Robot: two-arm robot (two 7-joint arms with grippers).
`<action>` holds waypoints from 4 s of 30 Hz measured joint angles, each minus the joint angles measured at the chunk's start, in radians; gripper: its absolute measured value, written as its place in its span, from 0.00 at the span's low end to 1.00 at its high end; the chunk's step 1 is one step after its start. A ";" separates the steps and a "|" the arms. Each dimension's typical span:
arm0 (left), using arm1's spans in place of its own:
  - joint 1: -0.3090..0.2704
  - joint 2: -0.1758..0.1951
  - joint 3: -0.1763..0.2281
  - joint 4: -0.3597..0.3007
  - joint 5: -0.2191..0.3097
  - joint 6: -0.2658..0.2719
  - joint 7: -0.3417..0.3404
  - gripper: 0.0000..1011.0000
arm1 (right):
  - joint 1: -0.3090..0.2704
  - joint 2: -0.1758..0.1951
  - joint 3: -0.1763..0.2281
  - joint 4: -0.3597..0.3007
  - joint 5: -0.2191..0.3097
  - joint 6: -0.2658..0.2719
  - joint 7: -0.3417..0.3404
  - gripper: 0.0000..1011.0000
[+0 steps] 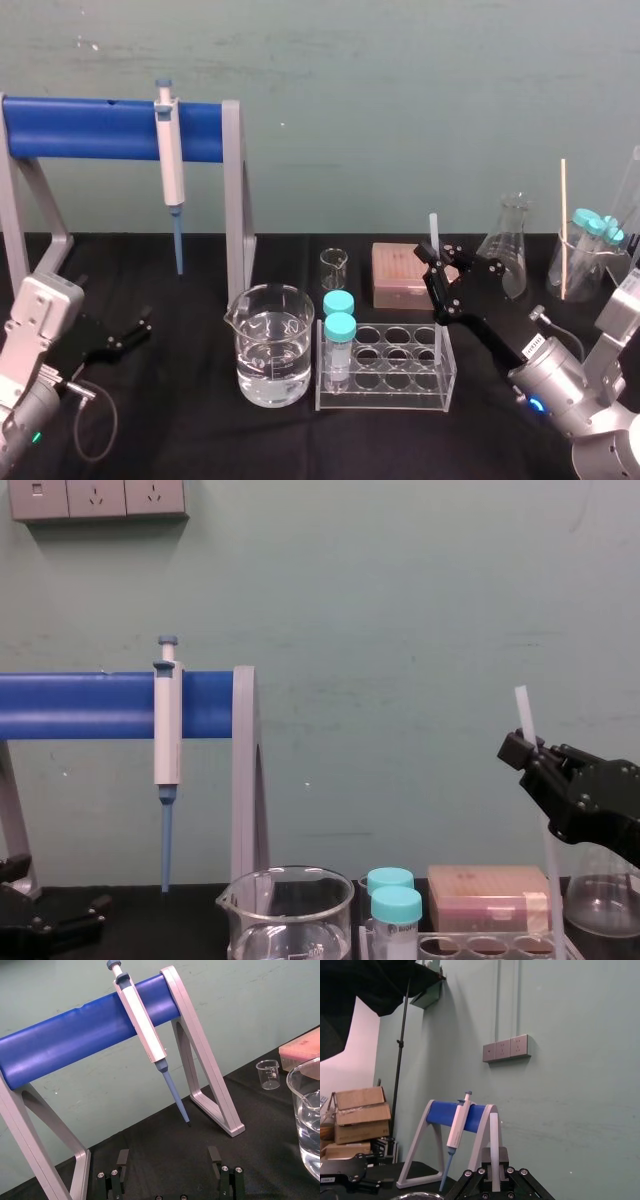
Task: Pick up the stirring rod with one hand, then place it down.
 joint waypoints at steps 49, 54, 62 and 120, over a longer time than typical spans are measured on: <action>0.000 0.000 0.000 0.000 0.000 0.000 0.000 0.99 | 0.090 -0.020 -0.041 0.199 0.014 0.123 0.036 0.07; 0.000 0.000 0.000 0.000 0.000 0.000 0.000 0.99 | 0.089 -0.019 -0.041 0.197 0.013 0.124 0.034 0.07; 0.000 0.000 0.000 0.000 0.000 0.000 0.000 0.99 | 0.090 -0.020 -0.040 0.199 0.014 0.122 0.036 0.07; 0.000 0.000 0.000 0.000 0.000 0.000 0.000 0.99 | -0.054 -0.020 0.087 -0.054 -0.167 0.207 -0.399 0.99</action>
